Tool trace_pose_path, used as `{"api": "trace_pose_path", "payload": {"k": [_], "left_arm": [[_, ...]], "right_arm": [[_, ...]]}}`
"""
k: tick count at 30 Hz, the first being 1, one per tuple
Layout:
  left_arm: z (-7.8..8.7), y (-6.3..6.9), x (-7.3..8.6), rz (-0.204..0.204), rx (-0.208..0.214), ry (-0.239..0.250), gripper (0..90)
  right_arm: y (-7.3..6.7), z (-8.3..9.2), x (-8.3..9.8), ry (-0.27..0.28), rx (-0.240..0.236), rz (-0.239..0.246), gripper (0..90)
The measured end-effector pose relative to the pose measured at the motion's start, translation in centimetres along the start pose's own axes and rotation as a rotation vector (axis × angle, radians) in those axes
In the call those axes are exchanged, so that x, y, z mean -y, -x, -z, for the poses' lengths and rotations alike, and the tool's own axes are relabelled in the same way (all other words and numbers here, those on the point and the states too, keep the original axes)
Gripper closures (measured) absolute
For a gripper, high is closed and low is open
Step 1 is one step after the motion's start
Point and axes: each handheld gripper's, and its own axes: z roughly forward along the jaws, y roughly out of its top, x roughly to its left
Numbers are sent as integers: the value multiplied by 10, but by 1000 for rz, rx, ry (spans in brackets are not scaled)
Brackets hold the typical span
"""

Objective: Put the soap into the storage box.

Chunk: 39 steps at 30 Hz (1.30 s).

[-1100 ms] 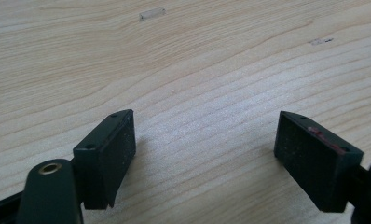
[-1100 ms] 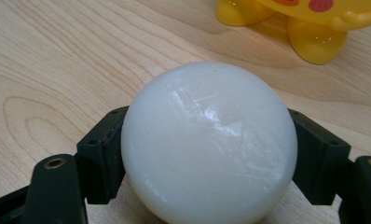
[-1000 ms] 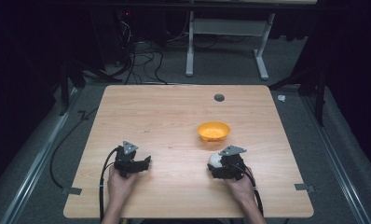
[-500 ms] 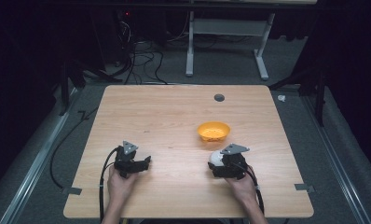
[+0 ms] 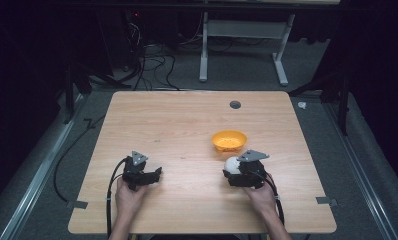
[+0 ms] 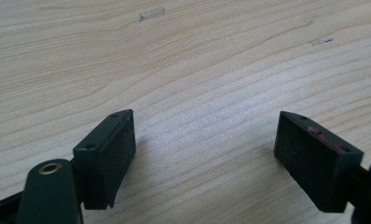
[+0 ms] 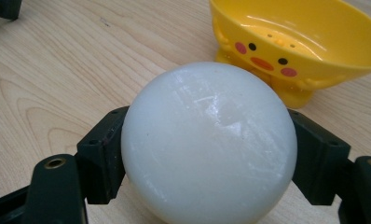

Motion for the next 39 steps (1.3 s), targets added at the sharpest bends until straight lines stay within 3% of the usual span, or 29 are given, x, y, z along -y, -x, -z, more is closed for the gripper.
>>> {"api": "trace_pose_path", "payload": {"k": [10, 20, 39], "left_arm": [[0, 0, 0, 0, 0, 0, 211], [0, 0, 0, 0, 0, 0, 211], [0, 0, 0, 1, 0, 0, 210]], "right_arm": [[5, 4, -8, 23, 9, -6, 245], [12, 11, -26, 63, -22, -28, 245], [26, 11, -53, 88, -5, -34, 246]]}}
